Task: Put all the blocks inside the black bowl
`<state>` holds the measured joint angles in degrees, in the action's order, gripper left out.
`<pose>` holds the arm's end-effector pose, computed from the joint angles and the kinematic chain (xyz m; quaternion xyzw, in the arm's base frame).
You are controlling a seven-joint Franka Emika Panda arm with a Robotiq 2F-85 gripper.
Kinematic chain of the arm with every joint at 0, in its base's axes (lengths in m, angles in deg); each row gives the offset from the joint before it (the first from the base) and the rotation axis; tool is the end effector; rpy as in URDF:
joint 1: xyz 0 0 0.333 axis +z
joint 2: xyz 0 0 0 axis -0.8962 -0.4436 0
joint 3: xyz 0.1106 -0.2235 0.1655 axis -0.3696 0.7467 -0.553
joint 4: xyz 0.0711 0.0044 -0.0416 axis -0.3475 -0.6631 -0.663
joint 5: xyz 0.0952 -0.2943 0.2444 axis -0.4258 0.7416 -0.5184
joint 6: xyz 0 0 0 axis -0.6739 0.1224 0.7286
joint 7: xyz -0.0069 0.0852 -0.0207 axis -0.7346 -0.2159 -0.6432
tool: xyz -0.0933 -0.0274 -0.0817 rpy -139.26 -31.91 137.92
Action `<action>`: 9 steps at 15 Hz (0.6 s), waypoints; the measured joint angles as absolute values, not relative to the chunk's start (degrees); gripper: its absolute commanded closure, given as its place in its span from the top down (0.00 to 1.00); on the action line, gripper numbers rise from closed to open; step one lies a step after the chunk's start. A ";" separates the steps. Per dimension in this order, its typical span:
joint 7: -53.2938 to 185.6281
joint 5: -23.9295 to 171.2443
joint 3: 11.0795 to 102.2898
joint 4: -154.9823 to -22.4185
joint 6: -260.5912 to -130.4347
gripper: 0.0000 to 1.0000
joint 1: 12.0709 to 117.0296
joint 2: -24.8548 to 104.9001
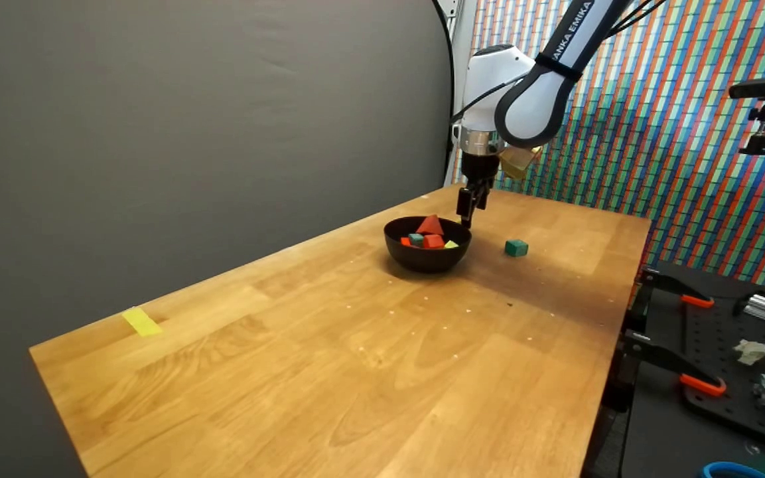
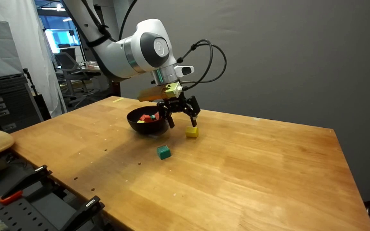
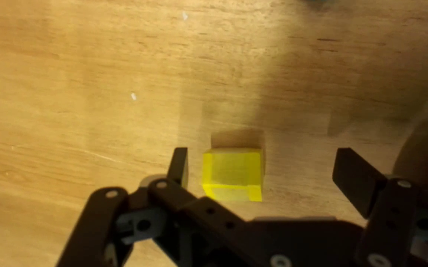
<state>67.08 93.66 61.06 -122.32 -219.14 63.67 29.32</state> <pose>0.5497 -0.0712 0.1367 0.9901 0.0713 0.0370 0.1151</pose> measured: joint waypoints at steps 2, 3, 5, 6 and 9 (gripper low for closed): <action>66.41 92.24 61.30 -120.69 -218.33 0.75 63.11 28.40; 66.00 91.66 61.32 -119.86 -217.68 0.66 62.89 28.01; 64.62 89.83 61.18 -118.44 -216.68 0.51 62.45 27.30; 63.92 88.87 61.02 -117.81 -216.15 0.42 62.18 26.95; 61.36 85.45 59.86 -116.15 -214.26 0.20 60.85 26.04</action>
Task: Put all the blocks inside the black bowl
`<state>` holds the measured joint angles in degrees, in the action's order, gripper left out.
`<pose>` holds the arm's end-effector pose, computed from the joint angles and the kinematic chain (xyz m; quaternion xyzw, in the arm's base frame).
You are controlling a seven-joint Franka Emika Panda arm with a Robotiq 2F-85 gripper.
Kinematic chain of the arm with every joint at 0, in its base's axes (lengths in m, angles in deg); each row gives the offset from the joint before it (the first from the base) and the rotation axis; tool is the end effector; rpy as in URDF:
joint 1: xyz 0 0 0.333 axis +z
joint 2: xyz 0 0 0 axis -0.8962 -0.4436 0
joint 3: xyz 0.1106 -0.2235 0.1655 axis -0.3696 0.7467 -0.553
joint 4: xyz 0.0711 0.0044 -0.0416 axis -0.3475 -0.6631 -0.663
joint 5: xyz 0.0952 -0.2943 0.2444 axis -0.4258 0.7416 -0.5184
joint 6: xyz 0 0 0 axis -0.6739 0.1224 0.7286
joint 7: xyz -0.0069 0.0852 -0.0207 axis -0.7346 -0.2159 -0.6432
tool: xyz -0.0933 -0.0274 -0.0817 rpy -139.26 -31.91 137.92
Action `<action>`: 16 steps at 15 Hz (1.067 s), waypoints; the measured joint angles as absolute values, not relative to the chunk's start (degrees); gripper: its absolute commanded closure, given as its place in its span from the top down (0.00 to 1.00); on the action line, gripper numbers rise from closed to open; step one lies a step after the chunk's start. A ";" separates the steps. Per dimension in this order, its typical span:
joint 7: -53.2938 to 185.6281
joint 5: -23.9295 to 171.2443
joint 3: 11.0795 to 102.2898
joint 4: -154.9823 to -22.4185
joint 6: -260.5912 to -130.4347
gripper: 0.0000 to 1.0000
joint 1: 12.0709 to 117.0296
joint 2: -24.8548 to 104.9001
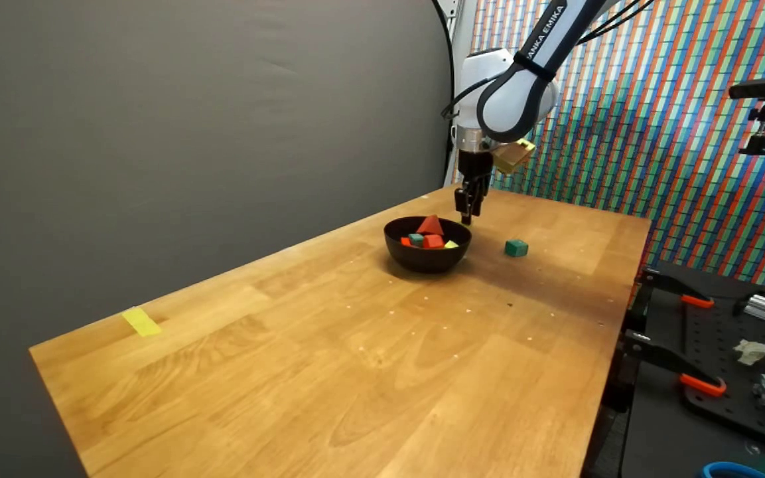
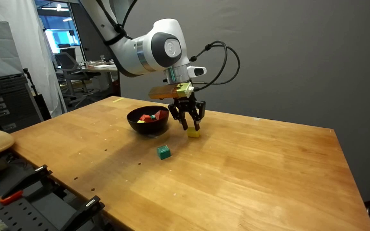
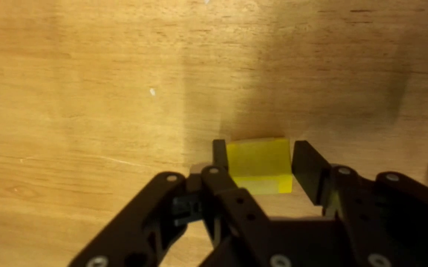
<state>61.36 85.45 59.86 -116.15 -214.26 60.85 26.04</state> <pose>0.5715 -0.0974 0.1348 0.9948 0.0377 0.0168 0.0934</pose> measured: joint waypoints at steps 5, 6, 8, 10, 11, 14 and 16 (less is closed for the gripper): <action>60.72 83.73 59.68 -114.99 -212.38 0.18 60.48 26.04; 60.93 83.86 60.07 -115.10 -212.38 0.17 60.79 26.47; 63.79 87.40 62.65 -115.79 -212.84 0.42 63.08 28.44; 69.47 93.50 66.73 -116.74 -212.90 0.44 66.89 31.04; 72.60 96.63 68.62 -116.86 -212.57 0.51 68.68 31.87; 76.78 100.84 70.08 -116.49 -210.45 0.73 70.75 31.95; 76.26 100.11 68.72 -116.00 -209.53 0.89 70.08 30.76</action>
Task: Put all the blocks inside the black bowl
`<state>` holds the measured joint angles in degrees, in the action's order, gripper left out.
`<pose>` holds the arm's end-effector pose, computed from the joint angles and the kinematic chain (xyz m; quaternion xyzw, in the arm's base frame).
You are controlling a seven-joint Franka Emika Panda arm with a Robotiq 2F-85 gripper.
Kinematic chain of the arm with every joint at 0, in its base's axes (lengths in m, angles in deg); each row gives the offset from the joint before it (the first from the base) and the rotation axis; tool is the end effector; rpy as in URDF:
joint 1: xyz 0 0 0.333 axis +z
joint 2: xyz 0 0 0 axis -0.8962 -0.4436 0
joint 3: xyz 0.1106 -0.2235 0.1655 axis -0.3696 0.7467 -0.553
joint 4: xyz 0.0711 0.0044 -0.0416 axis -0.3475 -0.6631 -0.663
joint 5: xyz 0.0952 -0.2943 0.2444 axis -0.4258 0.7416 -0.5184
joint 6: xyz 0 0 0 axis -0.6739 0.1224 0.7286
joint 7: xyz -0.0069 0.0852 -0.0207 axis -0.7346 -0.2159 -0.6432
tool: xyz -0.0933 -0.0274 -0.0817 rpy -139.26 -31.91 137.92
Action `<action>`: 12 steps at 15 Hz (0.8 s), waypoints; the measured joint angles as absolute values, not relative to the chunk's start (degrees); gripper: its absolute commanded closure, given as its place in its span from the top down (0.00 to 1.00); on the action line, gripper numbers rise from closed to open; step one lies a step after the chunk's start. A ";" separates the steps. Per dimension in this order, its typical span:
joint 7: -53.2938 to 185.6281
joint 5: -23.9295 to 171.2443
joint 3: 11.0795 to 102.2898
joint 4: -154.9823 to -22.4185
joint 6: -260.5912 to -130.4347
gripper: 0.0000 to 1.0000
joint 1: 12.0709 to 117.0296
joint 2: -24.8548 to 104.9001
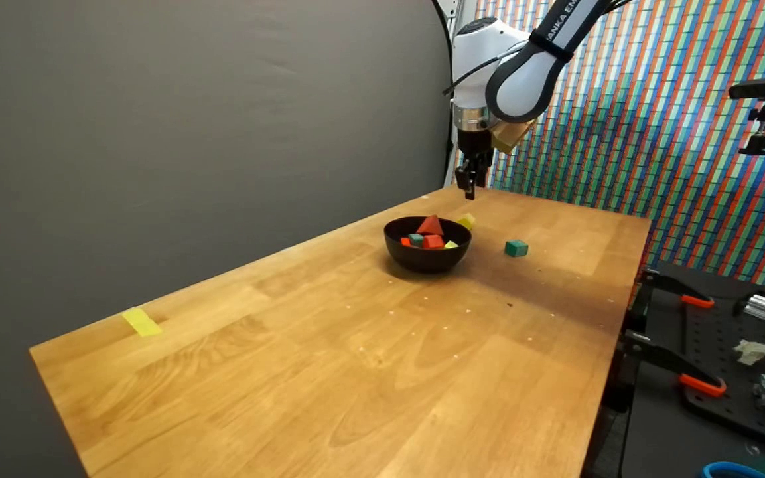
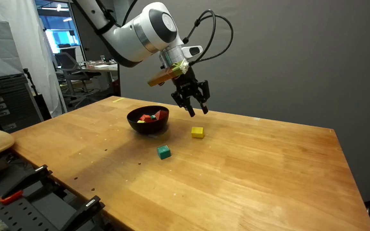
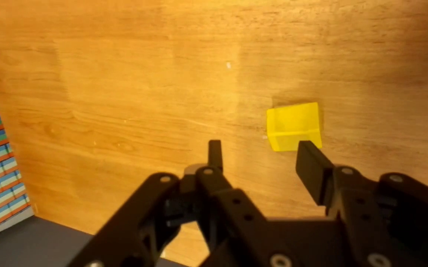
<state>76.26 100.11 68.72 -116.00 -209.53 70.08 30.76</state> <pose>0.5790 -0.0959 0.1831 0.9799 0.0204 0.0326 0.1956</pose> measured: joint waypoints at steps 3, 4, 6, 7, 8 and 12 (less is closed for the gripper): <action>73.34 95.71 65.73 -114.40 -208.50 1.00 67.75 27.87; 71.95 94.00 64.79 -113.80 -208.48 1.00 66.81 26.88; 68.70 90.84 63.00 -112.54 -208.49 1.00 64.62 25.12; 67.16 89.58 62.37 -111.92 -208.49 1.00 63.60 24.42; 65.53 88.41 61.79 -111.25 -208.49 1.00 62.54 23.77; 58.94 82.95 58.98 -108.31 -206.77 0.66 58.51 21.61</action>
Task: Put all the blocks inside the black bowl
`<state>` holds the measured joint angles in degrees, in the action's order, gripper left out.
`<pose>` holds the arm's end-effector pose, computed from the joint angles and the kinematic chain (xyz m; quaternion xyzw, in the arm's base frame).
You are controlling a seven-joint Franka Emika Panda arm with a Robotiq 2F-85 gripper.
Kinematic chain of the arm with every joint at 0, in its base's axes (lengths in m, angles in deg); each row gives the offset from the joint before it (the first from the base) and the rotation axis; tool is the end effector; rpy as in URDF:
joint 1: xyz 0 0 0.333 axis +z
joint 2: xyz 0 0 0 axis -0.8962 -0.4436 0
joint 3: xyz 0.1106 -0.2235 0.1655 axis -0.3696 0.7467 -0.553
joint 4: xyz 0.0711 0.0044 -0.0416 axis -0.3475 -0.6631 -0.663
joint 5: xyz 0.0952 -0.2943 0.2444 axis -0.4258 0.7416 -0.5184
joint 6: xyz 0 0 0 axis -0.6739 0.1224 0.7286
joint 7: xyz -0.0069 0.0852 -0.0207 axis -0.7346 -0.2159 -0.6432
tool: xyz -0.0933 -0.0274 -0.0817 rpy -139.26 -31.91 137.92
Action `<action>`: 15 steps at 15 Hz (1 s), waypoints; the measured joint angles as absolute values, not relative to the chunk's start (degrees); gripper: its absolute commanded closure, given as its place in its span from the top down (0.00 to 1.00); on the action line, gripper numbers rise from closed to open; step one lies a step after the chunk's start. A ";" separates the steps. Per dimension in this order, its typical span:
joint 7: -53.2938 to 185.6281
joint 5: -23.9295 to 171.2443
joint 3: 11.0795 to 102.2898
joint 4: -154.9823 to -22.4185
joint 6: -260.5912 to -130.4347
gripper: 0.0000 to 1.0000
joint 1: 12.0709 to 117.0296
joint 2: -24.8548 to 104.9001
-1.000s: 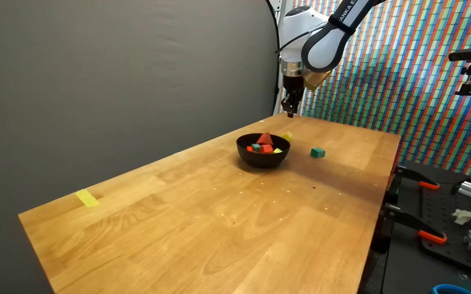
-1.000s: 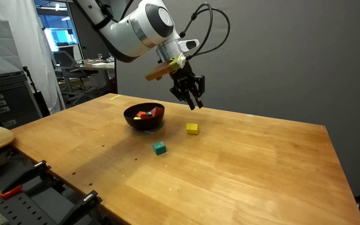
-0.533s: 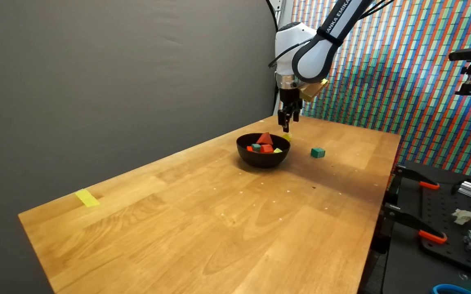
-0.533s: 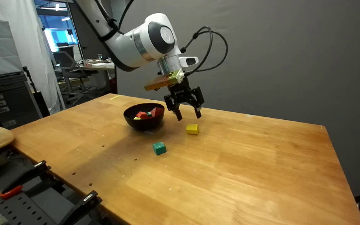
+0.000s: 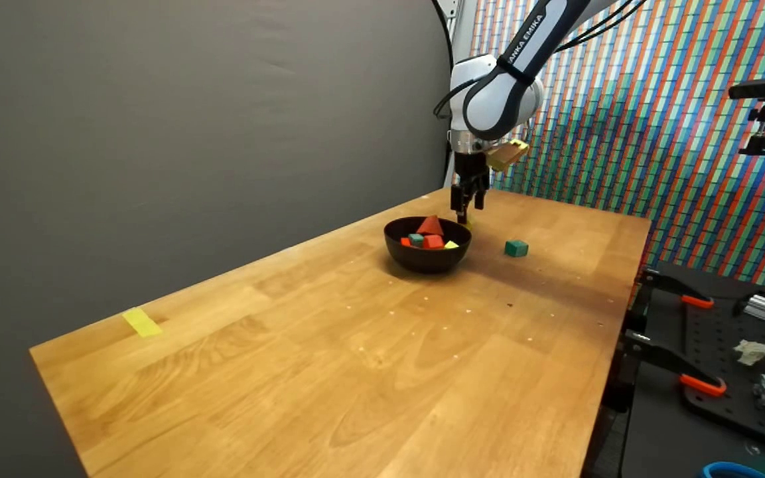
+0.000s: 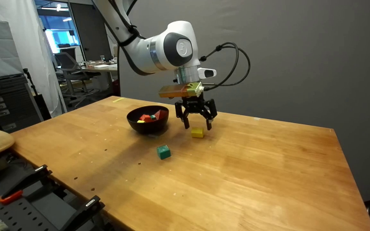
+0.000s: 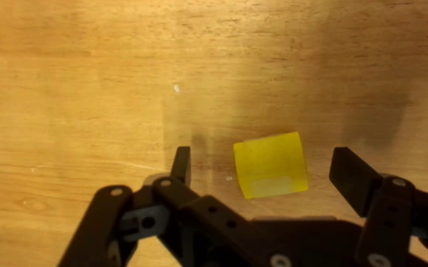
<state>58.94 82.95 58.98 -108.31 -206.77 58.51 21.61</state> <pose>0.5923 -0.1203 0.1271 0.9957 0.0217 -0.0207 0.0882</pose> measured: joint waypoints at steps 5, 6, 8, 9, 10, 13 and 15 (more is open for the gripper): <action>52.61 76.97 55.35 -104.01 -201.72 0.26 55.22 19.00; 51.91 76.16 54.97 -103.30 -200.78 0.21 54.96 18.52; 51.30 75.16 54.58 -102.38 -199.14 0.24 54.77 18.23; 51.34 75.02 54.52 -102.32 -198.64 0.24 54.88 18.30; 51.84 75.03 54.61 -102.47 -198.51 0.24 55.22 18.58; 55.81 76.85 55.76 -105.55 -199.76 0.24 57.91 22.92; 60.65 80.45 57.29 -109.82 -202.11 0.24 61.34 28.32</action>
<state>60.65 80.45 57.29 -109.82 -202.11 61.34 28.32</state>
